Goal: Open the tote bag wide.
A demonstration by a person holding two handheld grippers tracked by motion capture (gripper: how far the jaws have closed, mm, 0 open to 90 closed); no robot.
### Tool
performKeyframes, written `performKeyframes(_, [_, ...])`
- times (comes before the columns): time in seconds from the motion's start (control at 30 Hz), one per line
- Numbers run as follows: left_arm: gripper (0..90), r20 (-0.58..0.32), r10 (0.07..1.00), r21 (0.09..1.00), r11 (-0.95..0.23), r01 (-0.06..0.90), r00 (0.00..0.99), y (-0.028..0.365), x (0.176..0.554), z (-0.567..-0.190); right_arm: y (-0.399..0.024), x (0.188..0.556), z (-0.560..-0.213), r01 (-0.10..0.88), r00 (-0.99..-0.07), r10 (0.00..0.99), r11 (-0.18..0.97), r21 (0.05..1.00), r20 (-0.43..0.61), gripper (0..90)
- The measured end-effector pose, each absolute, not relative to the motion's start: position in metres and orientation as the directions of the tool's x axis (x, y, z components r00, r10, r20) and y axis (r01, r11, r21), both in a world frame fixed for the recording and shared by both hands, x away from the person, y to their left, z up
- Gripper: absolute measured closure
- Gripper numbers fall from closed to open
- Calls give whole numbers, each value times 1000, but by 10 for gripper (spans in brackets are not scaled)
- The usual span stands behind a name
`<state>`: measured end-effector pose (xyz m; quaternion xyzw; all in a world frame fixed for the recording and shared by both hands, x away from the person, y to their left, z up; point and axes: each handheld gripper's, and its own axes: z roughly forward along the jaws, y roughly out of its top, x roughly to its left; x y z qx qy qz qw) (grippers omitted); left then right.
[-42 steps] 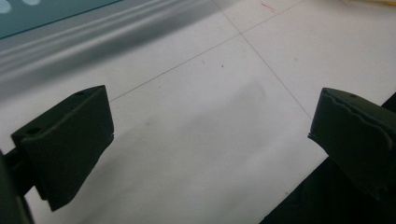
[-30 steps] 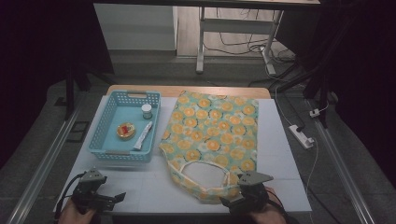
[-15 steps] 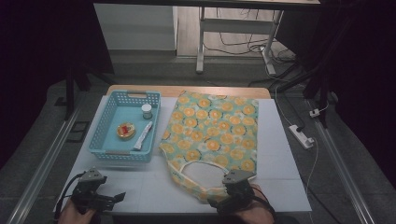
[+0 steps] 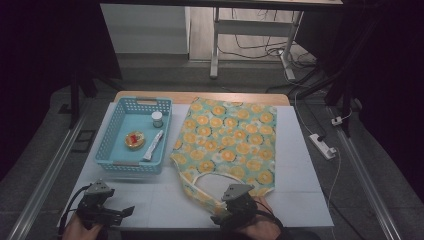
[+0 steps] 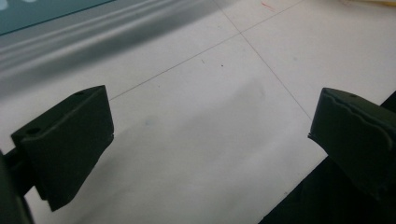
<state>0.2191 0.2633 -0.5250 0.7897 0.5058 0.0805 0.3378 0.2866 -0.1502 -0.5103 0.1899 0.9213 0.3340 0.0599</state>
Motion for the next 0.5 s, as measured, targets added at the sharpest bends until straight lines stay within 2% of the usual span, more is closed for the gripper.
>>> performKeyframes(0.07, [0, -221, 855, 612, -252, 750, 468, 264, 220, -525, -148, 287, -510, 304, -926, 378, 706, 640, 23, 236])
performKeyframes(0.1, [0, -226, 855, 611, -249, 751, 467, 265, 220, -525, -146, 287, -509, 299, -931, 364, 710, 637, 32, 322])
performKeyframes(0.13, [0, -229, 854, 613, -246, 751, 467, 265, 220, -525, -146, 287, -509, 299, -931, 364, 710, 637, 32, 322])
performKeyframes(0.17, [0, -231, 854, 615, -244, 750, 467, 266, 220, -525, -144, 287, -508, 287, -934, 357, 714, 638, 20, 419])
performKeyframes(0.2, [0, -232, 854, 616, -242, 750, 466, 266, 220, -525, -144, 288, -508, 280, -938, 347, 722, 633, 20, 458])
performKeyframes(0.23, [0, -232, 853, 615, -243, 750, 467, 266, 220, -525, -144, 288, -508, 280, -938, 347, 722, 633, 20, 458])
performKeyframes(0.27, [0, -232, 853, 614, -244, 750, 468, 266, 220, -525, -143, 289, -507, 274, -940, 340, 723, 635, 19, 549])
performKeyframes(0.37, [0, -231, 853, 614, -245, 750, 468, 265, 220, -525, -144, 290, -506, 273, -944, 328, 718, 641, 35, 627])
performKeyframes(0.47, [0, -232, 852, 614, -245, 750, 469, 265, 220, -525, -146, 290, -501, 249, -948, 318, 710, 658, 15, 834])
performKeyframes(0.5, [0, -232, 852, 615, -245, 750, 469, 265, 220, -525, -146, 290, -501, 249, -948, 318, 710, 658, 15, 834])
